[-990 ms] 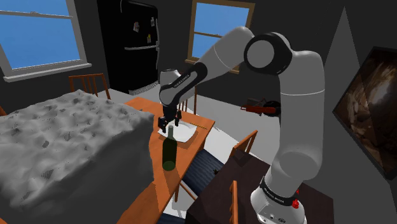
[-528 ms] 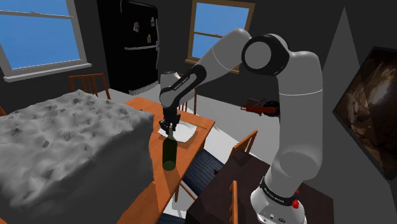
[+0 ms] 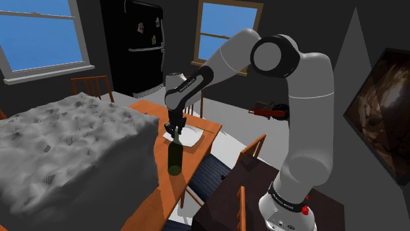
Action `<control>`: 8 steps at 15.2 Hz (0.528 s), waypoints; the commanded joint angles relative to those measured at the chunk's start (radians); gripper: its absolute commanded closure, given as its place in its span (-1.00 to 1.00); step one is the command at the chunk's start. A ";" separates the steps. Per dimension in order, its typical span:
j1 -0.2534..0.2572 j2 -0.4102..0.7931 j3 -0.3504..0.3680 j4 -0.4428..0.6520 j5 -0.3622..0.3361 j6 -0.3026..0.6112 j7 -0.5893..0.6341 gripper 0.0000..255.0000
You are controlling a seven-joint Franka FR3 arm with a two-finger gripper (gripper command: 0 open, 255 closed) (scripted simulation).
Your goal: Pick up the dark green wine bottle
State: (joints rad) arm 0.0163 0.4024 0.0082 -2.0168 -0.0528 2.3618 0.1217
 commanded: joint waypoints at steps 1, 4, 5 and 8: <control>0.001 -0.018 0.001 0.001 0.001 -0.019 0.000 1.00; 0.000 -0.045 0.001 0.007 0.002 -0.052 -0.002 1.00; 0.000 -0.054 0.002 0.009 0.003 -0.063 -0.002 1.00; 0.000 -0.080 0.002 0.017 0.004 -0.097 -0.004 1.00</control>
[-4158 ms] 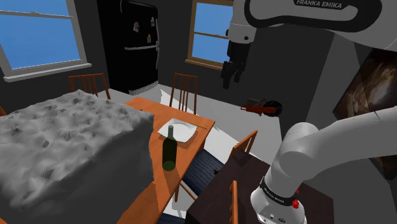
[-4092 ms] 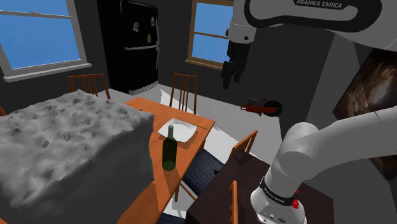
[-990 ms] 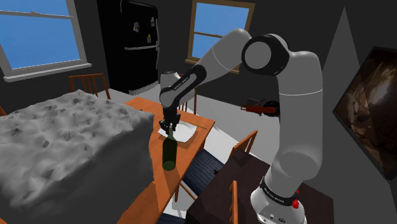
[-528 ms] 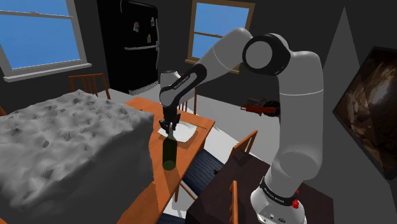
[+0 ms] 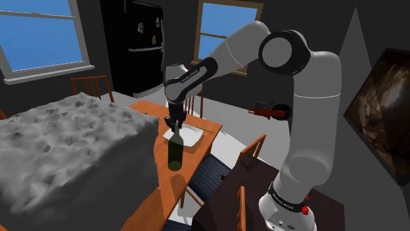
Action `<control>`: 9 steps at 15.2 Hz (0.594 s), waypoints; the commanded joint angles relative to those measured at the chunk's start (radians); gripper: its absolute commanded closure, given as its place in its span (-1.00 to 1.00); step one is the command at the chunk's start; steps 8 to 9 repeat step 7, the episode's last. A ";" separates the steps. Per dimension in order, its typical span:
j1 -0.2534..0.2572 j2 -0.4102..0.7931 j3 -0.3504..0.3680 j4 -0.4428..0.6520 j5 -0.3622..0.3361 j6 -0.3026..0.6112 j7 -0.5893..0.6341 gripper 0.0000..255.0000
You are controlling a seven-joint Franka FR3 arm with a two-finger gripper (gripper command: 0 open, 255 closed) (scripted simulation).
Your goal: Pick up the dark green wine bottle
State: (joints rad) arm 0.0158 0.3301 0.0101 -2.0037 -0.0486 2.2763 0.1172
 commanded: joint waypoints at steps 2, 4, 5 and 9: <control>0.000 -0.024 0.001 0.010 0.001 -0.034 -0.001 1.00; 0.000 -0.039 0.001 0.017 0.002 -0.057 -0.002 1.00; 0.000 -0.047 0.001 0.021 0.003 -0.068 -0.003 1.00; 0.000 -0.048 0.001 0.022 0.003 -0.070 -0.003 1.00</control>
